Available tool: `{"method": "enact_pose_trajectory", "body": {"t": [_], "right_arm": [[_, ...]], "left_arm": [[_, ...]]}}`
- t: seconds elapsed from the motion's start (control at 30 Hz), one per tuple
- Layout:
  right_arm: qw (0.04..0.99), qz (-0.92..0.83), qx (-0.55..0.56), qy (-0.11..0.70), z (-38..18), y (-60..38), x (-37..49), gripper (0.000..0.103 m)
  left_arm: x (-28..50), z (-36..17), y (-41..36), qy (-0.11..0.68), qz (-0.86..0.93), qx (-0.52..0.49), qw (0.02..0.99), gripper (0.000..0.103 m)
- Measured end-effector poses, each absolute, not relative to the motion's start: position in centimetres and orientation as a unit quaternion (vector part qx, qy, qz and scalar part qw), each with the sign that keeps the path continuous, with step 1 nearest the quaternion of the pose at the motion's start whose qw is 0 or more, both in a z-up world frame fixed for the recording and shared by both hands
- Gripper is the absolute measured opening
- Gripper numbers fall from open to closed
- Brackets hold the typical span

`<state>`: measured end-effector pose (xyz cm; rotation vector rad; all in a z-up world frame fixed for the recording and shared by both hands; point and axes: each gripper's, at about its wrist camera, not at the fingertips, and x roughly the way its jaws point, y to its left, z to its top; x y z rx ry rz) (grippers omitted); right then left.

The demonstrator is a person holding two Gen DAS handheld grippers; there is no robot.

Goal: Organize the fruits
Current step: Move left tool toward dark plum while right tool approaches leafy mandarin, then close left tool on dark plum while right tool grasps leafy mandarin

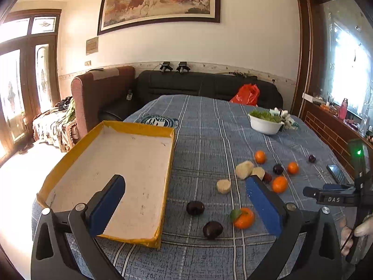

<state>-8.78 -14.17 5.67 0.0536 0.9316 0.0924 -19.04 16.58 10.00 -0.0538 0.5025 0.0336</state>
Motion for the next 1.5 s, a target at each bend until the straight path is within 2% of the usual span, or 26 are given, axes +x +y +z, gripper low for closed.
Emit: {"method": "enact_pose_trajectory", "body": {"t": [0.1,0.17,0.2,0.4,0.43,0.47,0.53,1.1,1.17,1.23,1.4,1.5], "right_arm": [[0.889,0.120,0.026,0.442,5.7,-11.0,-10.2,0.089],[0.880,0.173,0.023,0.442,5.5,-8.4,-10.9,0.076],[0.876,0.194,0.019,0.442,5.3,-7.1,-11.1,0.073],[0.851,0.284,-0.005,0.441,3.9,-0.8,-10.6,0.063],[0.847,0.293,-0.006,0.443,3.6,-0.1,-10.6,0.060],[0.843,0.300,-0.009,0.447,3.3,0.6,-10.5,0.053],[0.832,0.308,-0.010,0.460,2.6,1.3,-10.1,0.041],[0.837,0.286,0.020,0.467,2.9,-3.3,-9.9,0.041],[0.838,0.283,0.016,0.466,2.9,-3.2,-9.9,0.042],[0.839,0.283,0.015,0.465,3.0,-3.2,-10.1,0.043],[0.839,0.283,0.015,0.465,2.8,-3.1,-10.0,0.043],[0.839,0.283,0.016,0.465,2.7,-3.2,-9.9,0.044]], "left_arm": [[-19.9,8.4,16.4,0.270,-0.004,-0.011,0.963,0.103],[-20.3,7.5,16.6,0.287,-0.025,-0.010,0.958,0.103],[-20.6,7.2,16.6,0.291,-0.034,-0.010,0.956,0.102],[-20.9,5.7,16.9,0.324,-0.077,-0.009,0.943,0.074],[-20.8,5.5,16.9,0.332,-0.082,-0.009,0.940,0.064],[-20.5,5.2,16.8,0.340,-0.089,-0.010,0.936,0.055],[-20.0,4.8,16.4,0.354,-0.105,-0.012,0.929,0.048],[-15.0,3.1,12.3,0.401,-0.131,0.045,0.905,0.047],[-15.0,3.2,12.3,0.400,-0.133,0.049,0.906,0.036],[-15.1,3.3,12.4,0.401,-0.128,0.054,0.906,0.034],[-14.5,2.7,13.1,0.411,-0.103,0.053,0.904,0.034],[-14.3,2.4,13.2,0.418,-0.101,0.054,0.901,0.041]]}}
